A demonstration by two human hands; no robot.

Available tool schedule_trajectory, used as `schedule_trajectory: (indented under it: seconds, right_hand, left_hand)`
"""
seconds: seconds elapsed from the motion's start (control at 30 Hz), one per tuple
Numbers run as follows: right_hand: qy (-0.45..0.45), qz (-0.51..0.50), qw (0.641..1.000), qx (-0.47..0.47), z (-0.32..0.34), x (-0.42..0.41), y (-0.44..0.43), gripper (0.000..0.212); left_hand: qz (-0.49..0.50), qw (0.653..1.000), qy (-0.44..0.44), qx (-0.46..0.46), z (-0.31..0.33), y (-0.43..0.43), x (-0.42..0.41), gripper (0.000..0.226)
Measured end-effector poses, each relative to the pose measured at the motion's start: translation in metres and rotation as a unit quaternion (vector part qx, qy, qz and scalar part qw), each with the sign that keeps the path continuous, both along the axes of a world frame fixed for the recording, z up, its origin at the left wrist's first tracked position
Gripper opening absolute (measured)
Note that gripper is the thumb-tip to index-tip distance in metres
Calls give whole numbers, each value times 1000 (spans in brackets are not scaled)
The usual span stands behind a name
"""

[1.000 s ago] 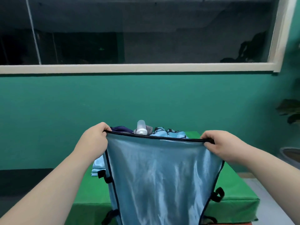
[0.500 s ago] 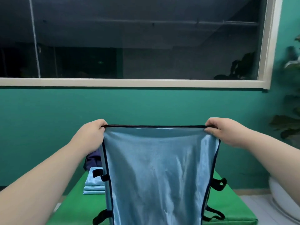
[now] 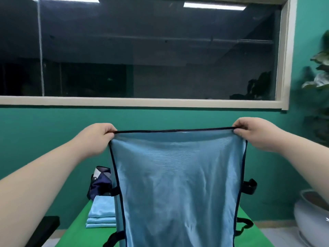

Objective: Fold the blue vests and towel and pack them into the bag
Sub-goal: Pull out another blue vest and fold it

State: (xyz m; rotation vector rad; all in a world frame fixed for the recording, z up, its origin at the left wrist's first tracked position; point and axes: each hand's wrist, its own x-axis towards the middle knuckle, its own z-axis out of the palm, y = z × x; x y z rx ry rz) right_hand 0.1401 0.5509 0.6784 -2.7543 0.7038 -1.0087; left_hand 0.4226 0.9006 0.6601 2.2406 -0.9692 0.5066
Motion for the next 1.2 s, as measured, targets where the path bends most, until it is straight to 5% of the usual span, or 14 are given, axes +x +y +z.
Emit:
schedule_trajectory:
  seconds: [0.37, 0.67, 1.2]
  right_hand:
    - [-29, 60, 990, 123, 10, -33, -1, 11]
    - [33, 60, 990, 123, -2, -1, -31, 15]
    - [-13, 6, 991, 135, 15, 182, -161, 11]
  left_hand:
    - [-128, 989, 67, -40, 16, 34, -2, 23]
    - [-115, 991, 66, -21, 6, 4, 36, 23]
    - [-3, 996, 49, 68, 26, -152, 201, 12]
